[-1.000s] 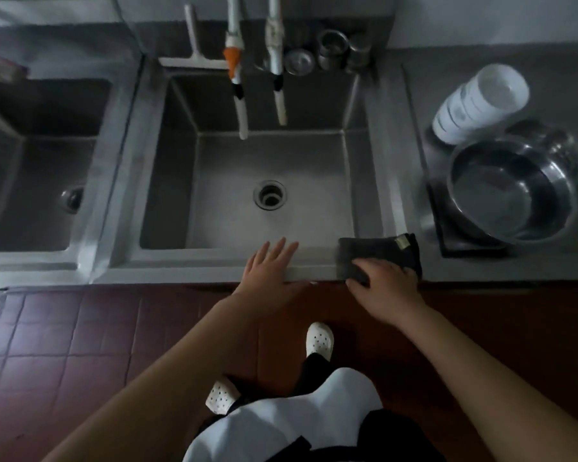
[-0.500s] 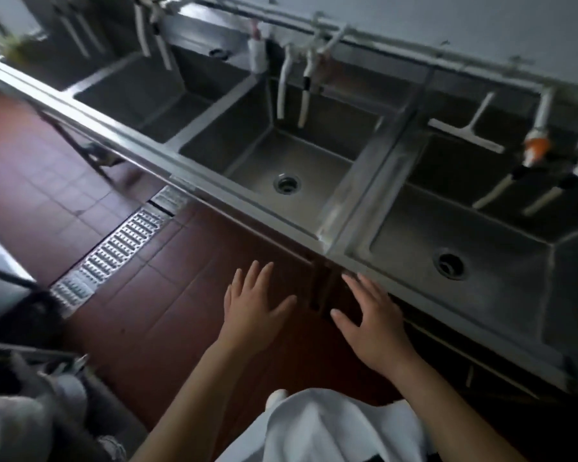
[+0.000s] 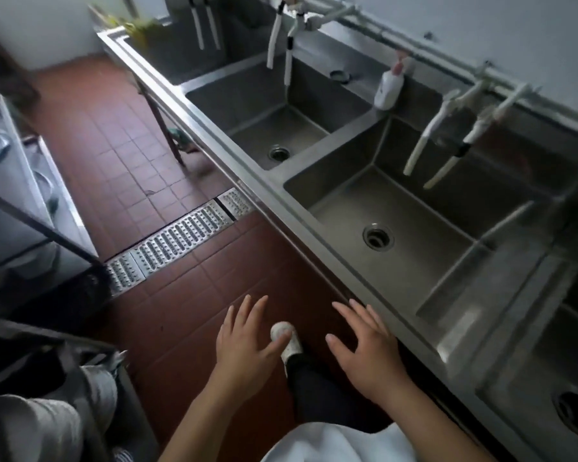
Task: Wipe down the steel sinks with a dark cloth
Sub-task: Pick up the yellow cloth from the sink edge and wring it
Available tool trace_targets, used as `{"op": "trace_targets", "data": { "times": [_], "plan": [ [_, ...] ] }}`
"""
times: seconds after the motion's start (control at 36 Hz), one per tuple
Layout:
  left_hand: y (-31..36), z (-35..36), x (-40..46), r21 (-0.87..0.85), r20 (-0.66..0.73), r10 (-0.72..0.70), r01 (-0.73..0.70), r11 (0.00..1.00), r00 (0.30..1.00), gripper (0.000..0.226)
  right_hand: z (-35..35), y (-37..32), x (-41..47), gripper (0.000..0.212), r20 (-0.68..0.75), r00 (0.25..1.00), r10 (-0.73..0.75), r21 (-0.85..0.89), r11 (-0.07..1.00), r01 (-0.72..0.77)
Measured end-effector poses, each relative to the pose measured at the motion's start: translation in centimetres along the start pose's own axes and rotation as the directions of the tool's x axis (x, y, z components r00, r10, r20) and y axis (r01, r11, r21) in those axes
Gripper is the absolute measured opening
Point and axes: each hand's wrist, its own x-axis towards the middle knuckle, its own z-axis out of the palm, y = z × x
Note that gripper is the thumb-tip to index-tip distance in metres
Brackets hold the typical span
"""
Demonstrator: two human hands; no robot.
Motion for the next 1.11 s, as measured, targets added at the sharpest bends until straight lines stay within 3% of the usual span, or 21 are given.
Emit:
{"op": "trace_targets", "data": {
  "times": [0.22, 0.47, 0.56, 0.67, 0.72, 0.81, 0.89, 1.0, 1.11],
  "plan": [
    [-2.4, -11.5, 12.2, 0.059, -0.126, -0.169, 0.178, 0.982, 0.977, 0.072, 1.1, -12.0, 18.8, 0.061, 0.175, 0.969, -0.175, 0.028, 0.984, 0.173],
    [-6.6, -23.8, 23.3, -0.030, -0.283, -0.318, 0.323, 0.946, 0.905, 0.074, 3.2, -27.2, 35.4, 0.062, 0.375, 0.857, -0.352, -0.098, 0.905, 0.415],
    [-9.7, -25.5, 27.1, -0.054, -0.260, -0.383, 0.383, 0.922, 0.887, 0.079, 4.8, -31.4, 40.2, 0.060, 0.394, 0.833, -0.389, -0.144, 0.869, 0.474],
    [-14.2, -28.4, 33.4, -0.073, -0.144, -0.430, 0.424, 0.903, 0.891, 0.081, 8.3, -35.7, 45.9, 0.062, 0.471, 0.829, -0.301, -0.206, 0.877, 0.435],
    [-16.3, -31.4, 37.0, -0.090, -0.150, -0.413, 0.403, 0.911, 0.898, 0.080, 9.8, -38.3, 48.5, 0.063, 0.493, 0.827, -0.270, -0.244, 0.870, 0.429],
    [-18.9, -38.0, 42.9, -0.104, -0.200, -0.373, 0.359, 0.927, 0.906, 0.081, 10.7, -44.1, 53.9, 0.062, 0.495, 0.841, -0.218, -0.323, 0.853, 0.411],
    [-20.7, -45.5, 48.4, -0.088, -0.257, -0.334, 0.322, 0.943, 0.907, 0.082, 9.9, -51.4, 59.8, 0.060, 0.410, 0.885, -0.222, -0.358, 0.853, 0.380],
    [-22.6, -55.4, 56.0, -0.035, -0.261, -0.297, 0.298, 0.954, 0.919, 0.081, 8.1, -61.0, 66.2, 0.056, 0.228, 0.922, -0.314, -0.233, 0.901, 0.365],
    [-23.7, -61.9, 63.1, -0.016, -0.233, -0.242, 0.246, 0.969, 0.942, 0.082, 7.3, -65.6, 71.5, 0.055, 0.183, 0.937, -0.297, -0.140, 0.936, 0.324]
  ]
}}
